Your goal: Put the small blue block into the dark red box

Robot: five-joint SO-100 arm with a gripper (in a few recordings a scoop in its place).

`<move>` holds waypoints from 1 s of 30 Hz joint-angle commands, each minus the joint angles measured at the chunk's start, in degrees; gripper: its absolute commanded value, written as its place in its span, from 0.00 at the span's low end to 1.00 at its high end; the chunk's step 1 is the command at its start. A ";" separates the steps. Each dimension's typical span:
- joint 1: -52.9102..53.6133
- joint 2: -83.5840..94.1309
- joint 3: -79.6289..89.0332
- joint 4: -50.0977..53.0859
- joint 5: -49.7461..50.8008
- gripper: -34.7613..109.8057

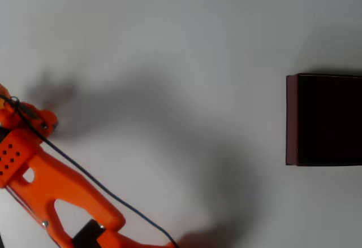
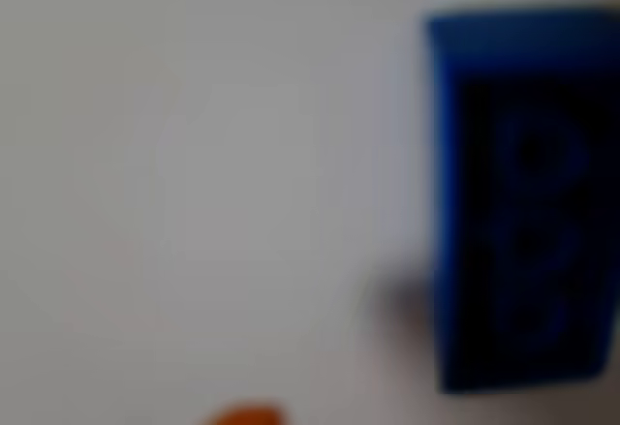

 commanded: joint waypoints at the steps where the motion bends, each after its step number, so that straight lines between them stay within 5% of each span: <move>1: -0.18 0.70 -2.99 0.44 -0.18 0.40; 21: 1.58 -5.89 -9.05 1.14 -2.99 0.39; 30: 1.49 -7.29 -8.53 -0.62 -4.75 0.29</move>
